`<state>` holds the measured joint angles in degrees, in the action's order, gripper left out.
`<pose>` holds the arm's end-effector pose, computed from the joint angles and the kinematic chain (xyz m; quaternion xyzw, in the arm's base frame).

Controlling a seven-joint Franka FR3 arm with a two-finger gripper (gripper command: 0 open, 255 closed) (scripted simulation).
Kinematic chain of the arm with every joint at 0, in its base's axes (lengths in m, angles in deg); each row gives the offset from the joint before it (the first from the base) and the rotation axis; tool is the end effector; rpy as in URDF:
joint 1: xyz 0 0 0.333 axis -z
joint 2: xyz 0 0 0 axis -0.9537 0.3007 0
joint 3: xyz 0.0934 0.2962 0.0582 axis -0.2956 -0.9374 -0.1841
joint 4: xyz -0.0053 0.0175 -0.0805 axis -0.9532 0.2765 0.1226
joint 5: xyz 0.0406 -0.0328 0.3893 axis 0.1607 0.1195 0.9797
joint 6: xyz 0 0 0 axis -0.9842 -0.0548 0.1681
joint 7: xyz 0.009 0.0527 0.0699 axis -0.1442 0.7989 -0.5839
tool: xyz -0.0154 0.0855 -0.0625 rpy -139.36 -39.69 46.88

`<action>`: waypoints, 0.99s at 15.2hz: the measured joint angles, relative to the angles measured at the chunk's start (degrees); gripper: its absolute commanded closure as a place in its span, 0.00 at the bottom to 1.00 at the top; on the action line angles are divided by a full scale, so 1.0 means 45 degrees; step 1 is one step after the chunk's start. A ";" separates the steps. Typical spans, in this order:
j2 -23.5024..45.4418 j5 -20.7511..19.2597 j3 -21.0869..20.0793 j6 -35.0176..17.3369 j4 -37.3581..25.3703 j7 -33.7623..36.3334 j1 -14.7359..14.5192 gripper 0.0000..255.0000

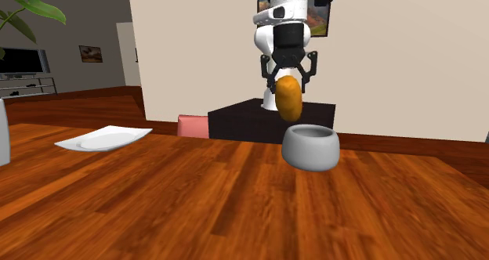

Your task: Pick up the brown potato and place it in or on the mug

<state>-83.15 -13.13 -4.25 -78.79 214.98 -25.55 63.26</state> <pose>0.4218 0.1587 0.2957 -0.9906 -0.1325 0.0252 0.0241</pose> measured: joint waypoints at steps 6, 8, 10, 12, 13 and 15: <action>-0.1767 0.0961 -0.0887 -0.0307 0.1967 0.1037 -0.0989 1.00; -0.2138 0.1244 -0.1132 -0.0441 0.2432 0.1309 -0.1282 1.00; -0.1901 0.1274 -0.1233 -0.0819 0.2571 0.1412 -0.1334 1.00; -0.1564 0.1253 -0.1273 -0.1274 0.2694 0.1427 -0.1322 1.00; -0.1385 0.1240 -0.1311 -0.1507 0.2729 0.1470 -0.1328 1.00; -0.0960 0.1163 -0.1344 -0.2024 0.2746 0.1506 -0.1292 1.00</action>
<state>-87.47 -7.90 -10.29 -87.90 227.33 -18.77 57.44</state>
